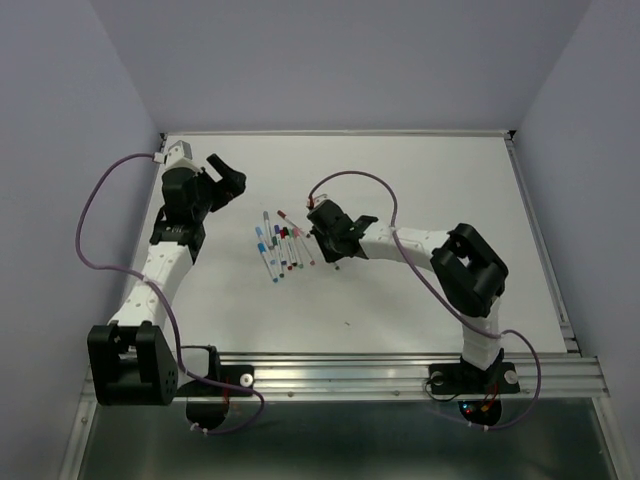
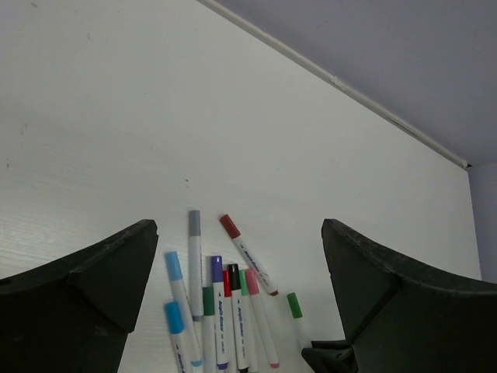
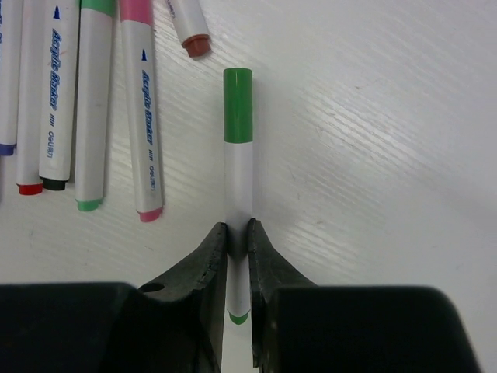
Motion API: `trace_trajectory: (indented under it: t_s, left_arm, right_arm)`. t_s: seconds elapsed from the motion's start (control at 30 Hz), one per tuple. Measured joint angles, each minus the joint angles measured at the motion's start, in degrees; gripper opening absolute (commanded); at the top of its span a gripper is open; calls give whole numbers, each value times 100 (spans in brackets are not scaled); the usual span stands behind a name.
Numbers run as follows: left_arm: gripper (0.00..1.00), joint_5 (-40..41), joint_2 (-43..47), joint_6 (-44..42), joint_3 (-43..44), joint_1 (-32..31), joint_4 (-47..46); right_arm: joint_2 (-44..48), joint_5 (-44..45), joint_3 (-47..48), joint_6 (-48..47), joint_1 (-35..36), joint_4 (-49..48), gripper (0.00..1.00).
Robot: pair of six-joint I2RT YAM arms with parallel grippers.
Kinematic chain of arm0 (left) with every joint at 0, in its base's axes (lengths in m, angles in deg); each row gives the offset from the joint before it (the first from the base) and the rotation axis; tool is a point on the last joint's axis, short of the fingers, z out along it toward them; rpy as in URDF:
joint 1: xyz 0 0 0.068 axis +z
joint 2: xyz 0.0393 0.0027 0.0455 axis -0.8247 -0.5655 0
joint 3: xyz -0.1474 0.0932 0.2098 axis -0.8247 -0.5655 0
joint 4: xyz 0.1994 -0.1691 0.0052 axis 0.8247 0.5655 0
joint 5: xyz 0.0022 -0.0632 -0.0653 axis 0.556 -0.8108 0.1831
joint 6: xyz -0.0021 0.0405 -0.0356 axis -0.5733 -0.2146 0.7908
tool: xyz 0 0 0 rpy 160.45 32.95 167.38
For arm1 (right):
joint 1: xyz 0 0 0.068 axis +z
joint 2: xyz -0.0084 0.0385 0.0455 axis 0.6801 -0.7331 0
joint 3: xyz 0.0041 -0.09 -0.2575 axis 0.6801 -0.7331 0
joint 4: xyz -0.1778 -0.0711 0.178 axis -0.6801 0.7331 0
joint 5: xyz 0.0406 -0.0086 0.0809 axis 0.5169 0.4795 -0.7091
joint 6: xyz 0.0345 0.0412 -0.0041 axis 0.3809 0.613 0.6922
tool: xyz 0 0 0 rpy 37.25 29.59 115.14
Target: Open the pen caps
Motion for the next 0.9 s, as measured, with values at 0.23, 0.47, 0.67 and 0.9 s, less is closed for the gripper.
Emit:
trace_trajectory:
  t_s: [0.23, 0.47, 0.67, 0.9]
  left_arm:
    - [99, -704, -413, 70, 11, -420, -319]
    - [98, -1613, -1038, 310, 59, -1104, -774]
    - [87, -2026, -1276, 614, 273, -1541, -1176]
    - [75, -2173, -1279, 905, 361, -1825, -1569]
  right_arm:
    - [723, 291, -409, 4, 0, 26, 1]
    - [2068, -243, -1294, 68, -144, -905, 1]
    - [2798, -817, -1537, 129, -308, -1799, 1]
    - [2833, -1110, -1534, 131, -328, -2072, 1]
